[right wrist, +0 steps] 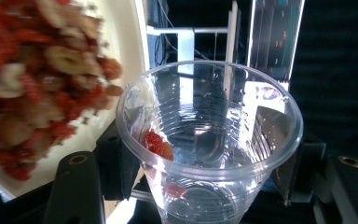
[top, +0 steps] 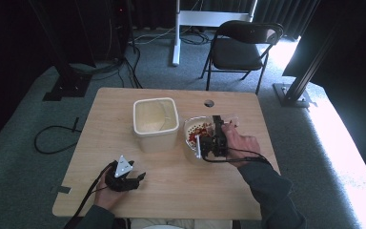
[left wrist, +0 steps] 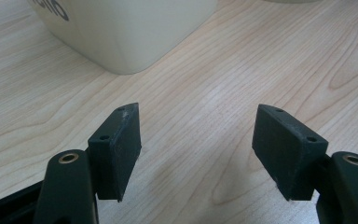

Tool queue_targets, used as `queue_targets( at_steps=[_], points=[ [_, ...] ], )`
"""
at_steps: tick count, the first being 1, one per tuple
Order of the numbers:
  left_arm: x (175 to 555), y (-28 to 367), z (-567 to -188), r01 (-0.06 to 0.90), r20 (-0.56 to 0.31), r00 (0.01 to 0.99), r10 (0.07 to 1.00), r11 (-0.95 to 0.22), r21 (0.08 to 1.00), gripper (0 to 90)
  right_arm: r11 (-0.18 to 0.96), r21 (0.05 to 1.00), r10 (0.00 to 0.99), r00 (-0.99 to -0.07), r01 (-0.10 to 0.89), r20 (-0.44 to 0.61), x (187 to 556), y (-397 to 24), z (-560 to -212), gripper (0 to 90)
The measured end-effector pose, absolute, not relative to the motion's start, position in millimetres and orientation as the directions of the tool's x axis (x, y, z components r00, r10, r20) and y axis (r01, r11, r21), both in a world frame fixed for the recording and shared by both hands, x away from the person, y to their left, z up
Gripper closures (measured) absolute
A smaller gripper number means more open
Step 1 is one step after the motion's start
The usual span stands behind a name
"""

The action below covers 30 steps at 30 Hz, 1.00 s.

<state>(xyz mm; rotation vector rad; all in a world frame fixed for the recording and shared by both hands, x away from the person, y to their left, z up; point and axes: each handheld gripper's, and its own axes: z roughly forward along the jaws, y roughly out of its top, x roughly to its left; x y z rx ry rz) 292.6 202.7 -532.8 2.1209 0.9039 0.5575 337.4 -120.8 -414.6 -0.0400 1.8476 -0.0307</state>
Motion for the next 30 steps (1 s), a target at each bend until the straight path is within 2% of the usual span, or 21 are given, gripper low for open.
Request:
queue_targets(
  at_steps=[5,6,9,12,16,18,22,26,30],
  points=[
    [291.7,202.4,-532.8,0.421,0.094,0.656,0.749,-0.467,0.778,33.2,0.999,0.031,0.022,-0.316,-0.023,-0.949,337.1,-126.1,-413.9,34.6],
    [291.6,202.7,-532.7,0.42,0.096,0.656,0.749,-0.468,0.777,33.2,0.998,0.068,0.061,-0.323,-0.011,-0.944,338.0,-131.0,-412.2,34.5],
    [291.8,203.1,-532.8,0.421,0.094,0.655,0.749,-0.466,0.778,33.2,0.97,0.243,0.228,-0.367,0.007,-0.902,337.5,-146.8,-402.9,34.5],
    [291.9,202.5,-533.1,0.421,0.095,0.656,0.749,-0.467,0.778,33.2,0.882,0.471,0.43,-0.438,0.018,-0.789,333.9,-167.1,-392.8,34.5],
    [291.5,202.1,-533.0,0.421,0.096,0.656,0.748,-0.468,0.777,33.2,0.771,0.635,0.566,-0.502,0.042,-0.654,333.0,-188.2,-389.5,34.2],
    [291.9,202.0,-533.2,0.422,0.096,0.656,0.749,-0.469,0.776,33.2,0.687,0.724,0.631,-0.544,0.06,-0.553,332.6,-200.4,-387.9,34.1],
    [292.2,201.8,-533.4,0.423,0.094,0.656,0.749,-0.468,0.775,33.2,0.525,0.844,0.7,-0.619,0.109,-0.355,333.1,-220.2,-385.4,34.1],
    [292.0,202.1,-533.3,0.423,0.095,0.655,0.749,-0.468,0.776,33.3,0.372,0.913,0.712,-0.682,0.168,-0.165,336.2,-236.5,-386.2,34.1],
    [292.4,202.0,-533.4,0.423,0.095,0.656,0.749,-0.469,0.775,33.2,0.297,0.933,0.703,-0.708,0.201,-0.072,335.4,-242.5,-388.4,34.0]
  ],
)
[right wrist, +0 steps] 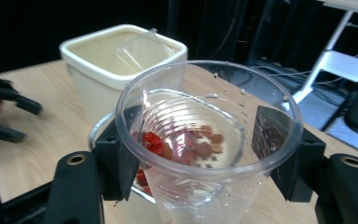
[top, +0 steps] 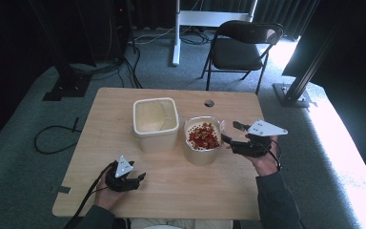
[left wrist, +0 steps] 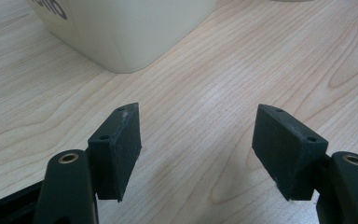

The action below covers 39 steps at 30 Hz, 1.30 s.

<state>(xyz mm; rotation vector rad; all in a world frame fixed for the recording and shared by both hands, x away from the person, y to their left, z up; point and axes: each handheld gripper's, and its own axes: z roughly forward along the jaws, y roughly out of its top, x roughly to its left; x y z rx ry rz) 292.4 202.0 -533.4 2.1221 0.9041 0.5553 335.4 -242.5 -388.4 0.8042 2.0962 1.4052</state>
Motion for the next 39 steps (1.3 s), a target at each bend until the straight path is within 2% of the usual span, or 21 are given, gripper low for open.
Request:
queue_targets(
  at_steps=[14,27,39],
  points=[
    [294.2,199.9,-533.0,0.42,0.094,0.66,0.745,-0.47,0.776,33.2,0.296,0.941,0.583,-0.811,0.166,-0.041,320.7,-200.1,-381.6,33.4],
    [294.6,200.1,-532.3,0.415,0.097,0.664,0.741,-0.473,0.777,33.2,0.293,0.946,0.484,-0.875,0.138,-0.023,331.5,-138.4,-375.0,33.4],
    [294.2,200.2,-531.8,0.413,0.097,0.664,0.742,-0.472,0.779,33.2,0.267,0.952,0.457,-0.889,0.151,0.013,348.1,-105.4,-367.6,33.5]
  ],
)
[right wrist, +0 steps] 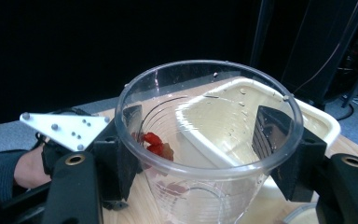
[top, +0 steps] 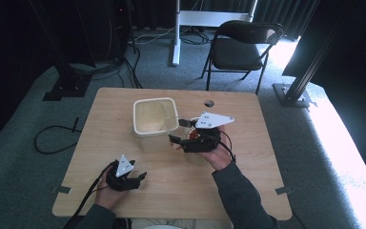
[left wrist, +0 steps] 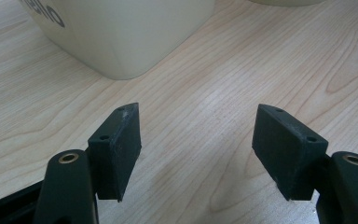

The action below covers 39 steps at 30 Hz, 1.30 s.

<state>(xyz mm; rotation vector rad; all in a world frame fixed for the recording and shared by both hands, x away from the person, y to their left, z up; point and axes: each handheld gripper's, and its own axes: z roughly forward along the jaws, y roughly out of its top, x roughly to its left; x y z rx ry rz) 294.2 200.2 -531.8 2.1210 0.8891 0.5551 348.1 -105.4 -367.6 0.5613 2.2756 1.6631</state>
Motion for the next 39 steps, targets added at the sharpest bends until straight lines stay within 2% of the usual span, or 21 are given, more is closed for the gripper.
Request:
queue_targets(
  at_steps=[19,39],
  points=[
    [294.0,200.4,-531.5,0.411,0.1,0.666,0.74,-0.475,0.778,33.2,0.212,0.964,0.412,-0.909,0.158,0.059,365.4,-72.4,-349.5,33.1],
    [294.2,200.9,-531.6,0.409,0.101,0.664,0.741,-0.473,0.78,33.3,0.211,0.961,0.465,-0.883,0.18,0.063,393.2,-53.3,-342.4,32.9]
  ],
)
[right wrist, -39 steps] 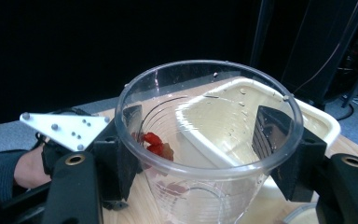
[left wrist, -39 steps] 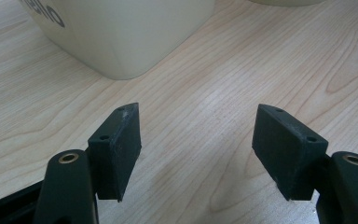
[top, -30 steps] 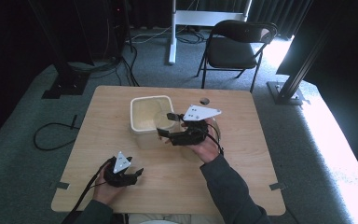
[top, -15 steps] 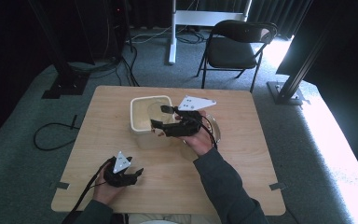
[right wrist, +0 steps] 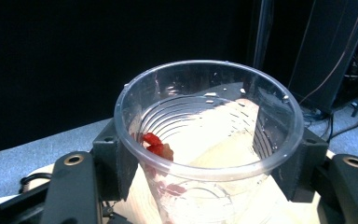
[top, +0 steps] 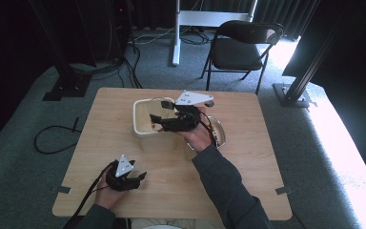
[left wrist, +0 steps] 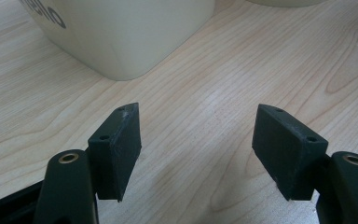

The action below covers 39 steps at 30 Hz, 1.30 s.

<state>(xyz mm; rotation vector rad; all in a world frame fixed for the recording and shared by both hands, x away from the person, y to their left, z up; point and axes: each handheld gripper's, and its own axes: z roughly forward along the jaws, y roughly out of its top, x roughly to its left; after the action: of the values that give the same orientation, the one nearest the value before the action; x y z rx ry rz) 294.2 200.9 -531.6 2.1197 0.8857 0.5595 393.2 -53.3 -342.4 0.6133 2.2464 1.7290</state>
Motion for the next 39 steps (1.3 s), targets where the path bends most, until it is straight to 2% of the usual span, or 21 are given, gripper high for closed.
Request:
queue_targets(
  at_steps=[10,20,39],
  points=[
    [294.5,201.2,-531.6,0.409,0.1,0.664,0.741,-0.472,0.781,33.2,0.211,0.953,0.518,-0.851,0.219,0.081,414.6,-47.7,-354.9,32.8],
    [294.4,201.2,-531.5,0.408,0.099,0.666,0.739,-0.472,0.781,33.2,0.194,0.95,0.516,-0.849,0.245,0.114,424.9,-35.5,-358.0,32.6],
    [293.4,201.3,-531.0,0.406,0.097,0.665,0.74,-0.468,0.785,33.2,0.191,0.953,0.512,-0.852,0.237,0.109,433.4,-10.6,-348.8,31.6]
  ],
)
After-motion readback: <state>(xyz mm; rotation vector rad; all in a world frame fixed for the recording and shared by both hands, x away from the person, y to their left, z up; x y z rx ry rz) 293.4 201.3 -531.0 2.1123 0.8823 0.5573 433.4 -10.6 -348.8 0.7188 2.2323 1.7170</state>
